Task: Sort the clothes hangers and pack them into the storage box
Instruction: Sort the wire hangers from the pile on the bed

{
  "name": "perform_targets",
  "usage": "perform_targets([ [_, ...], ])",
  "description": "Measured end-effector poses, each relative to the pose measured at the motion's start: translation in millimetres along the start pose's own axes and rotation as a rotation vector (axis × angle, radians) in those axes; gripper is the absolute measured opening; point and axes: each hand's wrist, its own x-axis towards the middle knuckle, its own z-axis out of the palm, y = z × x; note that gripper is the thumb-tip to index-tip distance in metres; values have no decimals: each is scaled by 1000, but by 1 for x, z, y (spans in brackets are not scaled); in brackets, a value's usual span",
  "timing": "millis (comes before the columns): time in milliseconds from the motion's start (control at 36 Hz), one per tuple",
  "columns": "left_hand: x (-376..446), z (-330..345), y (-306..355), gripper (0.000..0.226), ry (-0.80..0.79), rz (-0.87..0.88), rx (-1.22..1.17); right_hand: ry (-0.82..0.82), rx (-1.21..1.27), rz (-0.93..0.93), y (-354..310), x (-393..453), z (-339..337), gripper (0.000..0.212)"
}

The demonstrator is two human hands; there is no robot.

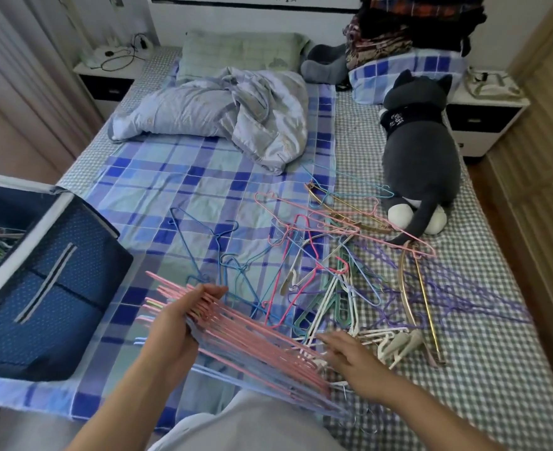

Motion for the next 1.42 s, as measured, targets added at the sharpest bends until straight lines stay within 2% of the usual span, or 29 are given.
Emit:
perform_targets([
  [83,-2,7,-7,35,14,-33,36,52,213,242,10,10,-12,49],
  [250,3,8,-12,25,80,-54,61,278,253,627,78,62,-51,46],
  [389,6,7,-14,24,149,-51,63,384,349,831,130,100,-85,28],
  [500,4,6,-13,46,179,-24,48,409,458,833,143,127,-100,43],
  [583,1,6,-11,49,209,-5,47,401,656,852,129,133,-101,39],
  [667,-1,4,-12,49,239,8,34,392,742,850,126,141,-97,37],
  [806,-2,0,-16,51,259,17,12,543,760,808,121,146,-92,26],
  [889,-3,1,-18,47,238,10,-17,582,736,730,109,145,-89,25],
  [1000,-3,0,-21,31,198,1,-52,611,843,604,89,128,-80,20],
  [1111,1,5,-23,29,157,-26,-108,606,1043,541,80,100,-59,26],
  [1250,2,8,-25,23,107,-26,-112,698,1091,485,67,47,-36,39],
  [1333,-3,10,-23,21,62,-20,-99,740,1065,483,64,20,-24,33],
  [1417,-2,10,-23,20,43,-13,-90,714,1114,479,62,2,-18,26],
])
